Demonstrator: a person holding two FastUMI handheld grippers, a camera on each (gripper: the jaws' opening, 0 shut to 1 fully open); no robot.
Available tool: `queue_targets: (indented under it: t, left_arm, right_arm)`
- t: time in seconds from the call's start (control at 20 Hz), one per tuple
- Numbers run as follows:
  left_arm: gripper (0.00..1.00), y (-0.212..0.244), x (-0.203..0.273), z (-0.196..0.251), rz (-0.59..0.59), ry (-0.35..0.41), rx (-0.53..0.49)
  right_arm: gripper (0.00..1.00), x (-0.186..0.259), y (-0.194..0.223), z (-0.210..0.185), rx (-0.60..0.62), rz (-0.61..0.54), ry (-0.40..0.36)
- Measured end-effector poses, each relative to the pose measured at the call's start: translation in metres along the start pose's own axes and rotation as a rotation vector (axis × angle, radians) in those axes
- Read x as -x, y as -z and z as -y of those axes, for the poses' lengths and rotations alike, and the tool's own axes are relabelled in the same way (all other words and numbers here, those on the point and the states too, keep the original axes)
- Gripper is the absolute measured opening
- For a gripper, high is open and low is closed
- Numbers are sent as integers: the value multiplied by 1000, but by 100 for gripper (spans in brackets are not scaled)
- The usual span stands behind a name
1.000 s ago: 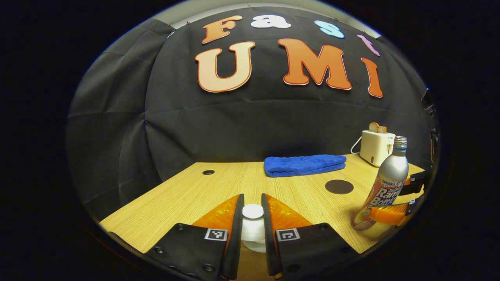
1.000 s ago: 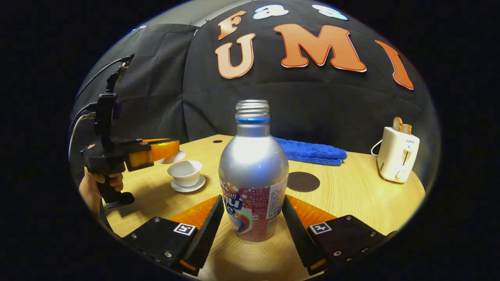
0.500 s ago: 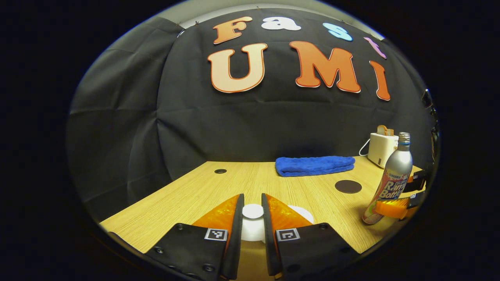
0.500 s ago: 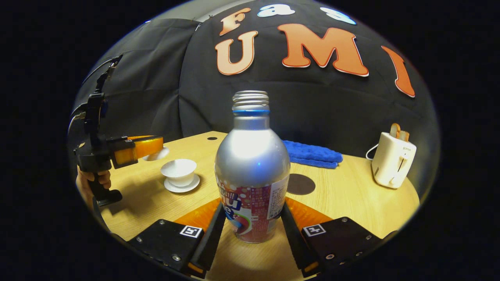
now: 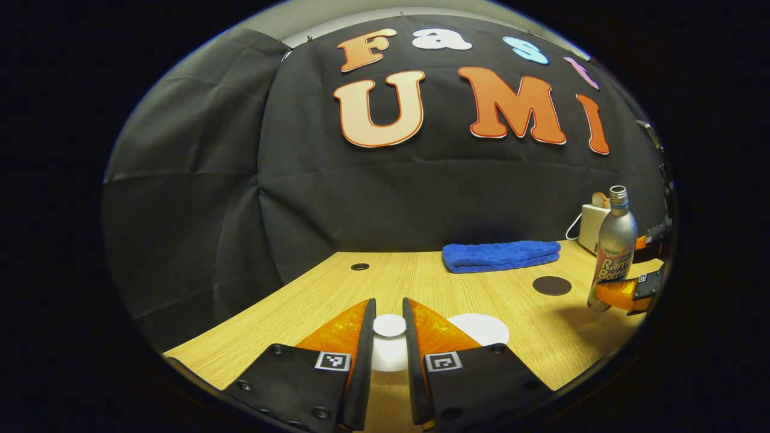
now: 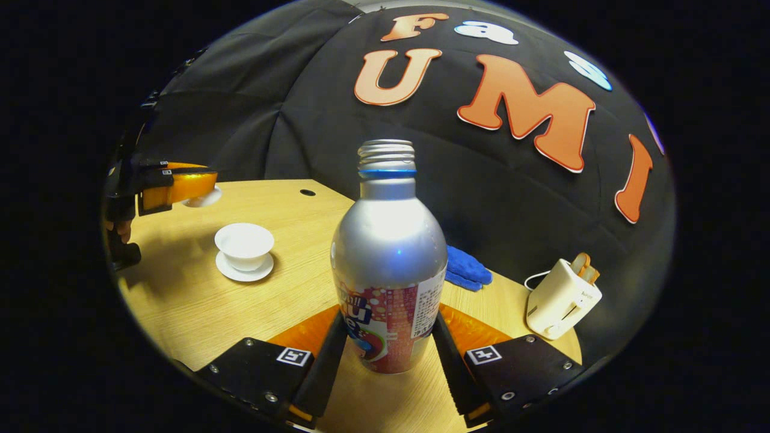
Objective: Open the teacup lid with one hand, grasp the water bottle and pour water into the teacup with the other hand; after pouring, place the water bottle on the coaster and then close the teacup lid.
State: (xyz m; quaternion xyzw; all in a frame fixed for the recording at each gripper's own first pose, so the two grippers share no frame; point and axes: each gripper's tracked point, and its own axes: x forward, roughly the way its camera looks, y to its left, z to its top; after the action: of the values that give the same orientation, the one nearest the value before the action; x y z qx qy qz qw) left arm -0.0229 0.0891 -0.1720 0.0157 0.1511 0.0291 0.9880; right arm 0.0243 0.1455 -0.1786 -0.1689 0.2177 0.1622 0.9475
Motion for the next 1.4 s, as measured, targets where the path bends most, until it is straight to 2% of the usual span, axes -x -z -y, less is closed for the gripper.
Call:
queue_targets:
  t: [0.05, 0.15, 0.2, 0.3, 0.35, 0.4, 0.5, 0.6, 0.65, 0.7, 0.9, 1.0, 1.2, 1.4]
  left_arm:
    - [28, 1, 1, -4, 2, -7, -1]
    - [28, 1, 3, -12, 3, -15, 3]
    - [31, 1, 5, -14, 2, -19, 6]
    - [31, 5, 7, -23, -2, -32, 4]
    - [28, 6, 8, -27, -3, -39, 4]
    - [31, 7, 9, -30, -7, -41, 9]
    - [31, 10, 11, -38, -10, -51, 22]
    - [31, 12, 12, -47, -10, -62, 27]
    - [28, 13, 13, -49, -10, -67, 24]
    - [31, 15, 13, -52, -12, -70, 19]
    - [31, 17, 16, -59, -16, -76, 18]
    - [29, 19, 16, -62, -16, -79, 24]
    - [31, 18, 20, -68, -13, -87, 20]
    - [31, 21, 20, -75, -15, -100, 26]
  right_arm:
    - [79, -2, -2, 2, 31, -2, 8]
    - [79, -5, -6, 6, 97, -6, 27]
    - [79, -7, -9, 7, 128, -8, 35]
    - [79, -11, -13, 9, 184, -11, 53]
    - [79, -13, -16, 9, 214, -10, 57]
    - [79, -15, -20, 9, 245, -6, 64]
    - [79, -18, -24, 10, 306, 1, 77]
    - [78, -21, -31, 6, 363, 13, 87]
    - [78, -22, -33, 2, 394, 17, 83]
    - [78, -23, -36, -2, 429, 21, 79]
    - [79, -28, -44, -10, 575, 46, 91]
    - [78, -30, -47, -14, 605, 51, 89]
    - [78, -37, -57, -20, 659, 69, 76]
    - [78, -40, -71, -22, 771, 111, 101]
